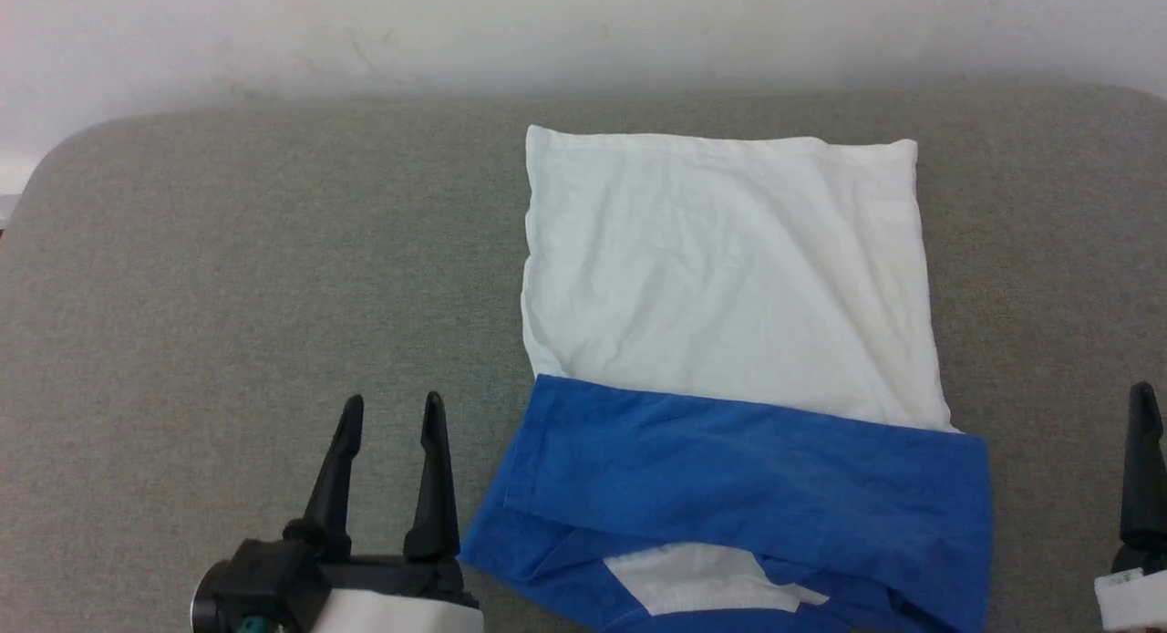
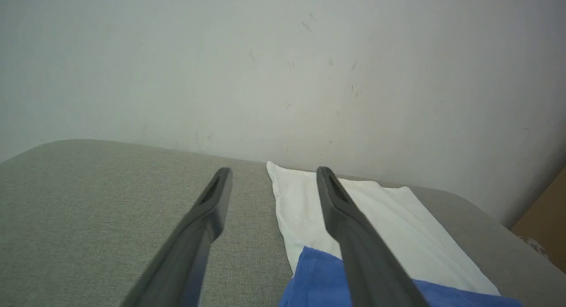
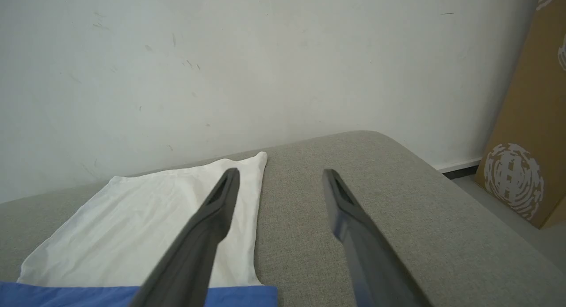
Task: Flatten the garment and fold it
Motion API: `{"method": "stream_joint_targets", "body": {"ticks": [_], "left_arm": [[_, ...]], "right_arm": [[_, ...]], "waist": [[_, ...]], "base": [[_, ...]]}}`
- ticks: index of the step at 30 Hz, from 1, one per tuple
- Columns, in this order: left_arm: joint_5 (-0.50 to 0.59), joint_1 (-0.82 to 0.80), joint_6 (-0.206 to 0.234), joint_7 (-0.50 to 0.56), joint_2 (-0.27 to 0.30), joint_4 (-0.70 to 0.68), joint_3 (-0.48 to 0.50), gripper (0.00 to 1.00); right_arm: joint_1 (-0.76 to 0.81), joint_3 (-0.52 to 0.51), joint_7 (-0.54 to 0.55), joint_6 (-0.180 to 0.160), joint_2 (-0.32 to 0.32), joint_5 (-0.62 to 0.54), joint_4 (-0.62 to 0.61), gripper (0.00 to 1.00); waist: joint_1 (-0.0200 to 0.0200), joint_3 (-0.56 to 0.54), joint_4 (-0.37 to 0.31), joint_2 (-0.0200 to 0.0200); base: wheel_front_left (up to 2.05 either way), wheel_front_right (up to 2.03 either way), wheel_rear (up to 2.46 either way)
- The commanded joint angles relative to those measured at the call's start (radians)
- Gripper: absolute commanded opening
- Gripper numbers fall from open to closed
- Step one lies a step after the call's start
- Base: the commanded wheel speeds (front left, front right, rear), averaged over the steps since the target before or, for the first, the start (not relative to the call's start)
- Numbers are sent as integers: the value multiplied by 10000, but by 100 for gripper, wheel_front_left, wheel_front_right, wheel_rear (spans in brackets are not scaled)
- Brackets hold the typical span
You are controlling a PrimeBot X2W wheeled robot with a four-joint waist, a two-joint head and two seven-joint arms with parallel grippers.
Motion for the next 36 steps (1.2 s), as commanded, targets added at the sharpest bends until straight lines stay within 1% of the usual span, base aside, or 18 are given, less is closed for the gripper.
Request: {"method": "stream_joint_targets", "body": {"ticks": [1,4,6,10,13,17,19,24,27,30,32,36], "left_arm": [[120,-315,1,74,69,-60,22,100],[404,-1181,-91,543,384,-291,63,100],[676,-2083,-254,1182,684,-470,11,100],[893,-4490,-789,3002,1181,-562,-71,100],[865,-6555,-1109,4318,1352,-175,4,100],[994,-8977,-1481,6055,1297,828,-342,100],[986,-10131,-1588,6806,1169,1447,-420,100],[1124,-12523,-1830,8294,1001,3126,-625,100],[1246,-13465,-1781,8841,889,3970,-681,100],[1414,-14068,-1803,9226,843,4635,-850,100],[1556,-14294,-1849,9510,884,5028,-1010,100],[1657,-14458,-1709,10029,953,5550,-1056,100]], "right_arm": [[-32,69,-65,-7,44,93,-57,100],[-246,190,-70,-7,46,157,-239,100],[-446,282,-57,-7,46,148,-365,100],[-837,453,-22,-7,37,163,-501,100],[-1106,525,-60,-7,-140,348,-511,100],[-1441,542,-166,-7,-456,743,-499,100],[-1596,628,-211,-7,-648,968,-494,100],[-2008,816,-379,-7,-1116,1417,-452,100],[-2239,1036,-464,-7,-1352,1646,-391,100],[-2432,1223,-565,-7,-1526,1857,-273,100],[-2526,1293,-634,-7,-1624,1960,-143,100],[-2674,1432,-797,-7,-1762,2146,85,100]], "waist": [[1,165,-113,0],[1,515,-206,0],[1,850,-252,0],[1,1660,-273,0],[1,2361,-317,0],[1,3381,-372,0],[1,3855,-446,0],[1,4790,-639,0],[1,5213,-805,0],[1,5585,-997,0],[1,5790,-1106,0],[1,6138,-1336,0]], "base": [[0,0,0],[0,0,0],[0,0,0],[0,0,0],[0,0,0],[0,0,0],[0,0,0],[0,0,0],[0,0,0],[0,0,0],[0,0,0],[0,0,0]]}}
